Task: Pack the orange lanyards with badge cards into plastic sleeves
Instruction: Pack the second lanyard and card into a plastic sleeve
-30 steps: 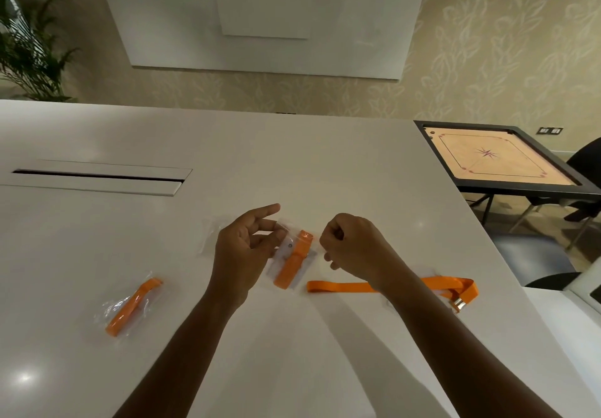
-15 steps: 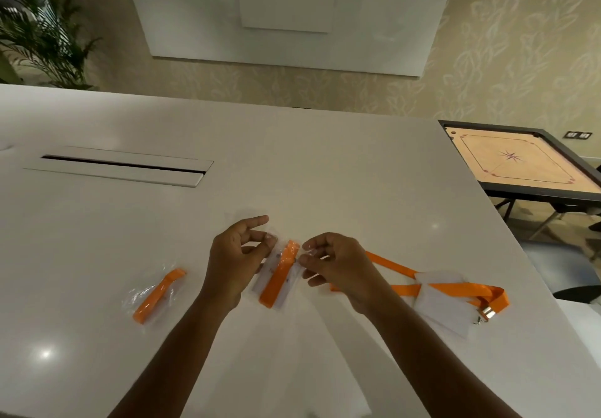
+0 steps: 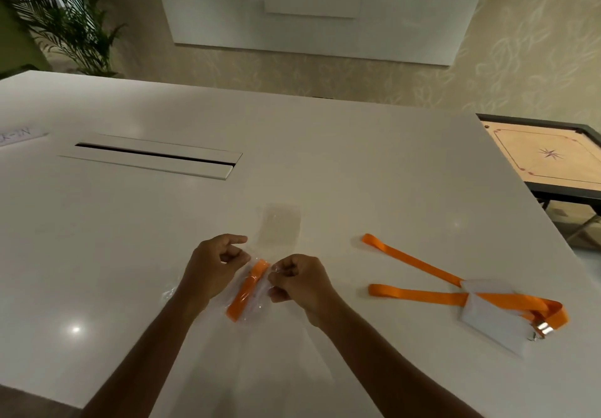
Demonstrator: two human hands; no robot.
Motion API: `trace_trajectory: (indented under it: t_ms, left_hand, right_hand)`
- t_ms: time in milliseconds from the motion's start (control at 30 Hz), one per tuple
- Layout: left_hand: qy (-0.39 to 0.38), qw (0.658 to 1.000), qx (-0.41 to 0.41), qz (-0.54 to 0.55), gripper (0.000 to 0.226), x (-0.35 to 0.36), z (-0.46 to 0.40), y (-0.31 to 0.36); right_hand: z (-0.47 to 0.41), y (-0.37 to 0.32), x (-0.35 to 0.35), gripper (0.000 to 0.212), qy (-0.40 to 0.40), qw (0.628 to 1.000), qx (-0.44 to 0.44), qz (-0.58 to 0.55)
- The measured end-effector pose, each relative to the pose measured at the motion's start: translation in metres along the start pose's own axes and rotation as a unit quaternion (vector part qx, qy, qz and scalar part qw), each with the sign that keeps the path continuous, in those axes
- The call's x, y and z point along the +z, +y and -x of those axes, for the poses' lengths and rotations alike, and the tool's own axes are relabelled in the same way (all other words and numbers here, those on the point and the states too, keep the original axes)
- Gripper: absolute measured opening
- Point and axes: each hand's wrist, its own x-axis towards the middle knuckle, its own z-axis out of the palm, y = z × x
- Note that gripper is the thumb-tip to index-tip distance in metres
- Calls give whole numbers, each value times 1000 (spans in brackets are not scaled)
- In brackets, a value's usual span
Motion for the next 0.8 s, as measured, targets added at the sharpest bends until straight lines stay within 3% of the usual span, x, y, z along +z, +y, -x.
trace_trajectory:
  t_ms: [367,500,600,800]
  left_hand:
    - [8,999,-29,-35,29,-28,-16,-42]
    - [18,998,-46,-46,30,-37,-20,-49]
    - [28,996,-63,-58,30,-42,-23,-54]
    - [29,994,-74,-75,32,-44,-23,-55]
  right_hand:
    - [-31,6,51,11,21,1000,10,6]
    - [-37,8,60,23,42,999,2,8]
    - [-40,8,64,30,48,998,-10,33]
    - [-40,8,61,21,37,991,-58,119]
